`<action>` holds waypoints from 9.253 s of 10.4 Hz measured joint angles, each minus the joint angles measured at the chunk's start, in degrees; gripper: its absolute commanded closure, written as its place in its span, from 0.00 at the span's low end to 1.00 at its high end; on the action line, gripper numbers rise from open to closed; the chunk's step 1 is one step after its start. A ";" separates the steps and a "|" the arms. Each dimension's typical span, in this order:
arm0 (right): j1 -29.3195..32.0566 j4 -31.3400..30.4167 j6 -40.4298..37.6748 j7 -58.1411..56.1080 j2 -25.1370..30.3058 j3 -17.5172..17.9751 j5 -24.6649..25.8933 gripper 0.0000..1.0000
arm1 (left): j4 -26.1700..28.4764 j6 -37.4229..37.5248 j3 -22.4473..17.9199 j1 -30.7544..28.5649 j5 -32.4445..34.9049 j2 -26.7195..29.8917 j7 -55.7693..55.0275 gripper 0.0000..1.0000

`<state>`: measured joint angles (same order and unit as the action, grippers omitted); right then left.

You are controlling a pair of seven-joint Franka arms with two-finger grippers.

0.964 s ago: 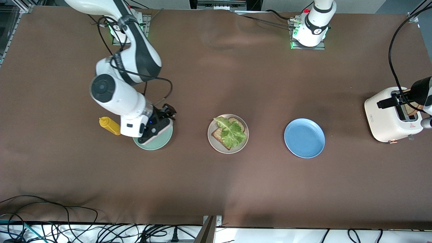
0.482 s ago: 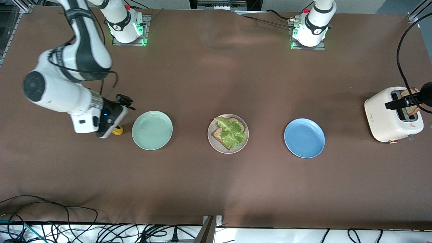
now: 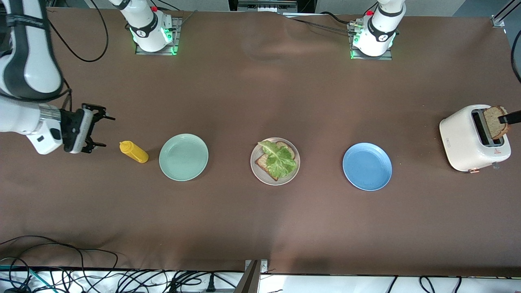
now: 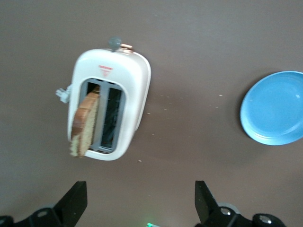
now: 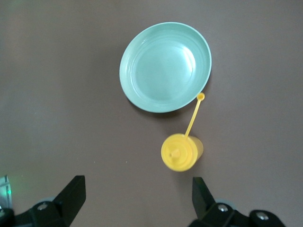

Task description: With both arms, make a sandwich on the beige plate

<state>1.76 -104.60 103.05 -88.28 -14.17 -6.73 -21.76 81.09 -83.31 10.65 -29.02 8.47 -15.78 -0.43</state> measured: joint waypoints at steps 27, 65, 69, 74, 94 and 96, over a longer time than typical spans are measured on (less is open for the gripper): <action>8.78 10.64 -6.75 -53.59 -33.66 0.05 -36.76 0.03 | 9.83 -7.97 -0.01 -9.77 2.83 -8.53 6.57 1.00; -68.22 33.89 -2.74 53.20 -36.18 -16.84 39.76 1.00 | 5.63 7.90 5.89 -9.87 -4.31 7.92 9.79 1.00; -71.24 37.26 -3.33 53.21 -41.66 -20.47 40.03 1.00 | 5.69 7.91 5.83 -9.96 -5.58 7.56 9.75 1.00; -70.02 37.62 -3.00 53.02 -42.42 -21.45 40.02 1.00 | 5.73 7.99 5.84 -9.96 -5.70 7.22 9.74 1.00; -26.57 26.21 5.86 16.88 -24.11 -2.74 -3.08 1.00 | 7.43 9.79 21.48 -5.90 -26.65 4.67 -26.60 1.00; -18.15 25.58 2.91 8.30 -23.73 0.85 -5.64 1.00 | 7.54 2.98 22.00 1.57 -28.09 1.07 -35.30 1.00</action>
<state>-16.39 -79.02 105.96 -79.98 -37.90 -5.88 -27.41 88.63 -80.33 32.65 -27.44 -19.62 -14.71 -35.73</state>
